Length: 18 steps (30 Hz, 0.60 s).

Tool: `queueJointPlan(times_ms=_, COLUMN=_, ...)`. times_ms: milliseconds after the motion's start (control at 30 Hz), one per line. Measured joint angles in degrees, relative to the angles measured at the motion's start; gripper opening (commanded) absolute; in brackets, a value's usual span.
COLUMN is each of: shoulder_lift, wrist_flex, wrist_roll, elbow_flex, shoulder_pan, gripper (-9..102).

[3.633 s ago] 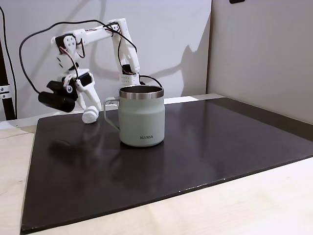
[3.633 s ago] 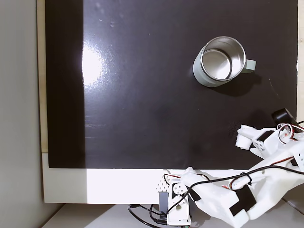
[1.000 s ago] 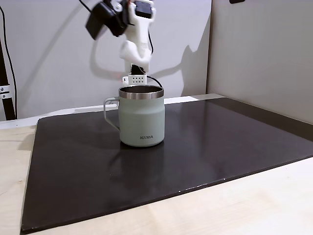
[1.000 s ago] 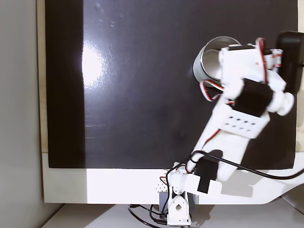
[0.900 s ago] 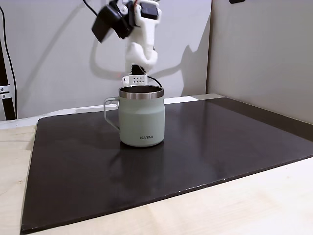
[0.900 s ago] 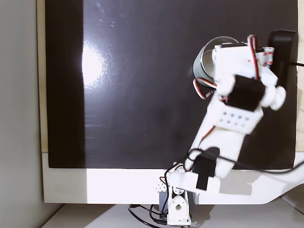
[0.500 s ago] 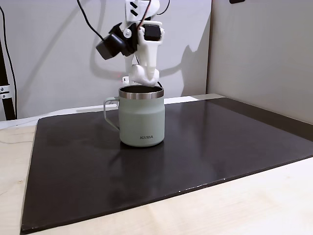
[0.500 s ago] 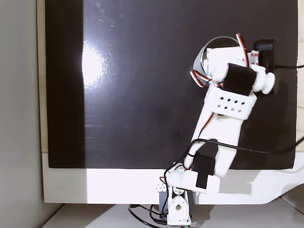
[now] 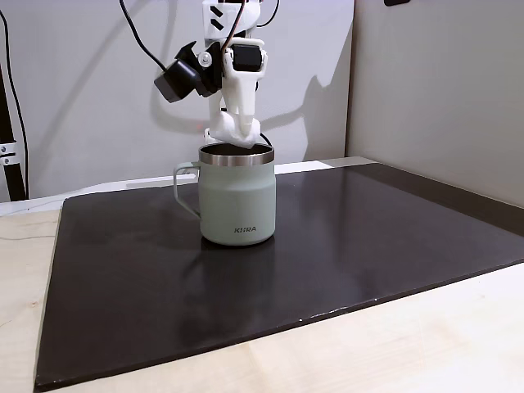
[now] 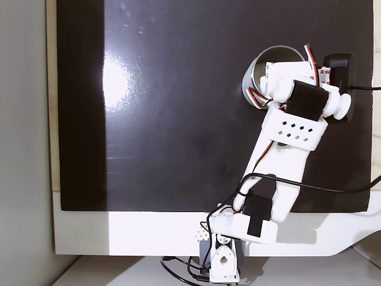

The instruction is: Grasp a gauze and put it in the cup.

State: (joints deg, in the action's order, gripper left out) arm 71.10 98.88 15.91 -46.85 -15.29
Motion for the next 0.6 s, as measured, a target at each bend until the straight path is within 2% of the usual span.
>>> queueJointPlan(times_ms=33, shoulder_lift=0.0, wrist_flex=0.0, wrist_roll=0.0, elbow_flex=0.0, shoulder_pan=0.2, gripper=35)
queueJointPlan(times_ms=133, shoulder_lift=0.1, wrist_flex=0.0, wrist_roll=0.0, elbow_flex=0.0, shoulder_pan=0.2, gripper=39)
queueJointPlan(times_ms=600, shoulder_lift=0.1, wrist_flex=0.0, wrist_roll=0.4, elbow_flex=-0.5, shoulder_pan=-0.3, gripper=39)
